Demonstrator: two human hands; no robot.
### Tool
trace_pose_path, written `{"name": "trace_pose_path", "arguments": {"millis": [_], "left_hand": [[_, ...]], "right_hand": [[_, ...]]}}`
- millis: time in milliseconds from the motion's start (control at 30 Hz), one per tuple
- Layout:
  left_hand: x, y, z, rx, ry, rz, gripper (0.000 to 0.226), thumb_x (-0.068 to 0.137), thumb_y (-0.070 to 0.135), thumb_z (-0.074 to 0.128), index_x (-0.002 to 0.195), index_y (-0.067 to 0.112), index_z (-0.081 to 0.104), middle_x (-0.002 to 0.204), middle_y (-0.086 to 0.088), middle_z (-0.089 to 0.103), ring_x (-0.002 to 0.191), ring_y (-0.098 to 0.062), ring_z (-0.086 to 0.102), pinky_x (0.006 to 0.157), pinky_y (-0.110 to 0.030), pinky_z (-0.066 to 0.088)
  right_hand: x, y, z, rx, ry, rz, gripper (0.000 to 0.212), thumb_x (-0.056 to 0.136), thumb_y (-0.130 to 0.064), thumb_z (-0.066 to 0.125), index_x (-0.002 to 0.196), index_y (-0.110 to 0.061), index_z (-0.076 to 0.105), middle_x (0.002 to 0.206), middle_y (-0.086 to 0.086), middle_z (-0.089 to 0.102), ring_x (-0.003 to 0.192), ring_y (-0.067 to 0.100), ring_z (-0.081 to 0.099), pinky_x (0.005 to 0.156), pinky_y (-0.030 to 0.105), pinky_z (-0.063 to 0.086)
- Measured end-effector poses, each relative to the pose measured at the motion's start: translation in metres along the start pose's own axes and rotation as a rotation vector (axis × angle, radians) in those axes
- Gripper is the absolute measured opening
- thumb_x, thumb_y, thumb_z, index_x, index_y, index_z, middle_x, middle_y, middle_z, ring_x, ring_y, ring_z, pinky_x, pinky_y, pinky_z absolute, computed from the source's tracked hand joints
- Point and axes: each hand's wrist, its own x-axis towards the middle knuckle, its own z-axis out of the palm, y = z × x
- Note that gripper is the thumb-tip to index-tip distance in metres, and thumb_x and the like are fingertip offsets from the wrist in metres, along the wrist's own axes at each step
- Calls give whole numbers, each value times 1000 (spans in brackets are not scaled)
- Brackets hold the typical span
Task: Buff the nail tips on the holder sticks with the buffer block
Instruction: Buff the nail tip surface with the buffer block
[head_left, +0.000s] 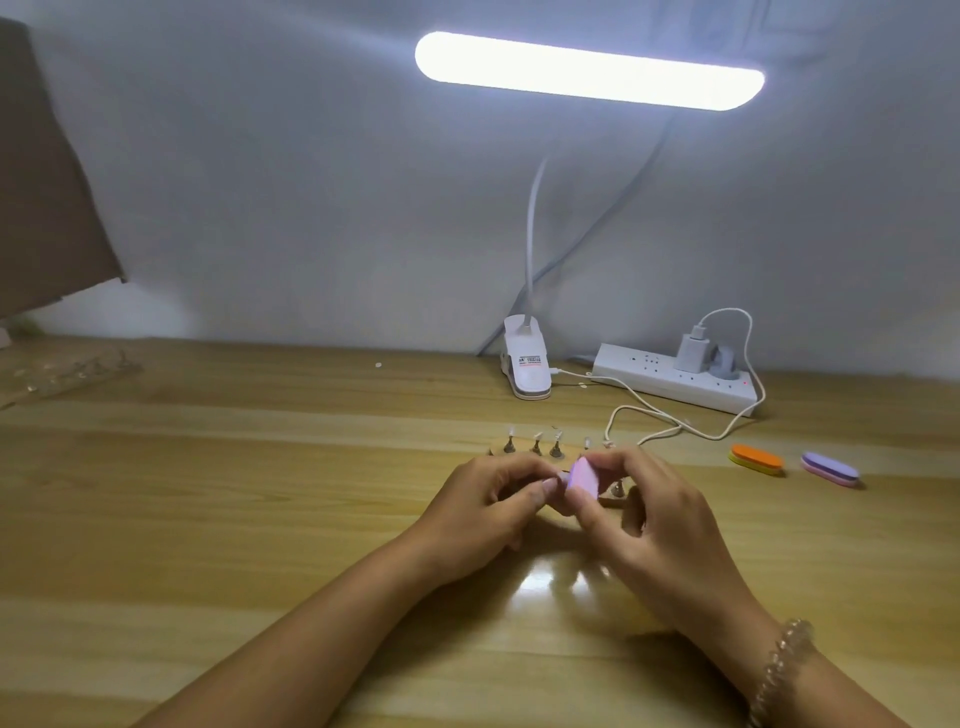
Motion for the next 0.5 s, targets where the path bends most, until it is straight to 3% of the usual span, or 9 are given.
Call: {"name": "trace_pose_path", "arguments": {"millis": [133,267,400,500], "left_hand": [[0,0,0,30,-22,-20,23,100,2,50,103,13,70,88,1,70,63,-4,56,55,-24,45],[-1,3,0,31,-22,-16,18,102,7,52,99,15,68,85,7,70,62,0,58,55,-22,46],[0,1,-1,54,-14,-8,22,101,6,51,100,19,68,79,11,63,59,0,54,54,-22,44],[-1,2,0,42,-18,-5,20,102,10,52,101,20,69,79,7,66,62,-1,56,52,-21,44]], "right_hand": [[-5,-8,5,-54,-61,-95,29,80,-46,68,101,-28,61,89,-21,58,66,-10,52,57,9,36],[2,2,1,-52,7,34,28,80,-38,75,101,-25,62,90,-16,60,64,0,51,59,23,40],[-6,-6,5,-88,-56,-89,32,77,-41,74,103,-27,60,91,-20,59,66,-7,52,53,18,39],[-1,-1,3,-29,-19,4,32,77,-37,79,99,-26,59,90,-18,61,64,-3,52,56,22,40]]}}
